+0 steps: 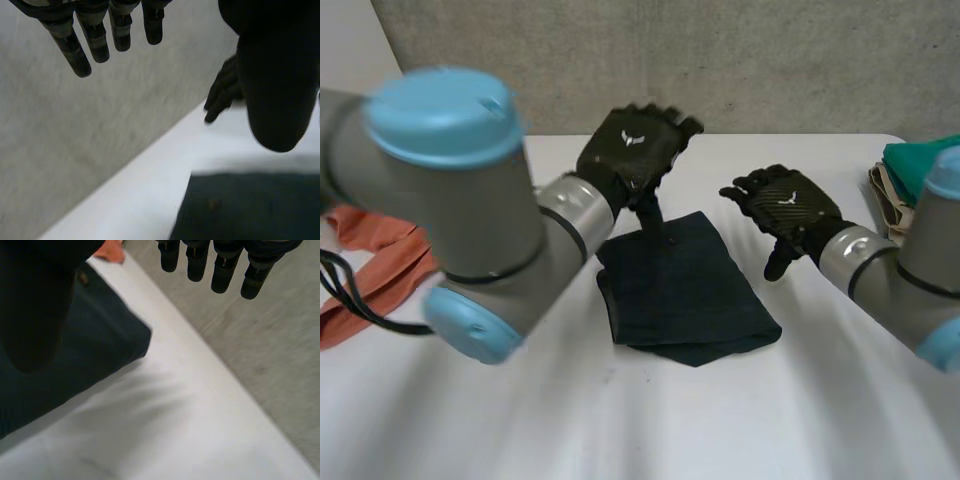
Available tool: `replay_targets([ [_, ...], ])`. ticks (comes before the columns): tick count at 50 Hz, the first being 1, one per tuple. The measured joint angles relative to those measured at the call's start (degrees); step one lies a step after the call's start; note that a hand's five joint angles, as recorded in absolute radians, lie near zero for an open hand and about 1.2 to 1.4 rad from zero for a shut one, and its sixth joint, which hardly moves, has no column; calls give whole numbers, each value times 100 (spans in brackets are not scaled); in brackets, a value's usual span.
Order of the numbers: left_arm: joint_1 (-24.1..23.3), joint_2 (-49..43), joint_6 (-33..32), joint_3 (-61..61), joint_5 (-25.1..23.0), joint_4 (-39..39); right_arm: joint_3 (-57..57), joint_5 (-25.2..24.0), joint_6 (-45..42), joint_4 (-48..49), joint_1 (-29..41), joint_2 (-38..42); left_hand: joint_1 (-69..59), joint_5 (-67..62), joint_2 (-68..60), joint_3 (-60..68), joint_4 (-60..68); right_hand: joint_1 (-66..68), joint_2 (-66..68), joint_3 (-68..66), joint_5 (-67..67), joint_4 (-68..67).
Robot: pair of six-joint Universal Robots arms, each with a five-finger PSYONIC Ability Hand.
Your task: Fold the laundry.
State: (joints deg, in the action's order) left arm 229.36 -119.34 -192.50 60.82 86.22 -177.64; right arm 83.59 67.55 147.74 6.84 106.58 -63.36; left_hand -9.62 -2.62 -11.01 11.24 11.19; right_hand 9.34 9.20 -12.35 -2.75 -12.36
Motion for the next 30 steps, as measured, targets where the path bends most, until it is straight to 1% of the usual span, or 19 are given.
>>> replay_targets([
  [1,0,0,0,0,0,0,0,0,0,0,0,0,0,0,0,0,0,0,0,0,0,0],
  [2,81,207,44,34,-430,79,407,22,12,283,3,-299,0,0,0,0,0,0,0,0,-1,0],
  [4,179,471,151,82,-1004,225,1160,24,22,762,18,-744,0,0,0,0,0,0,0,0,0,0],
  [6,230,632,273,108,-1323,311,1670,-2,27,1096,52,-952,0,0,0,0,0,0,0,0,0,0],
  [9,282,826,526,136,-1661,397,2267,-77,30,1529,153,-1086,0,0,0,0,0,0,0,0,0,0],
  [12,301,918,753,151,-1803,428,2699,-180,28,1933,282,-1087,0,0,0,0,0,0,0,0,0,0],
  [16,300,930,922,167,-1830,427,2939,-279,17,2305,394,-875,0,0,0,0,0,0,0,0,0,0],
  [24,284,769,977,311,-1792,369,2884,-442,-74,3040,455,-83,0,0,0,0,0,0,0,0,0,0],
  [30,275,622,963,362,-1776,317,2704,-448,-95,3659,462,402,0,0,0,0,0,0,0,0,0,0],
])
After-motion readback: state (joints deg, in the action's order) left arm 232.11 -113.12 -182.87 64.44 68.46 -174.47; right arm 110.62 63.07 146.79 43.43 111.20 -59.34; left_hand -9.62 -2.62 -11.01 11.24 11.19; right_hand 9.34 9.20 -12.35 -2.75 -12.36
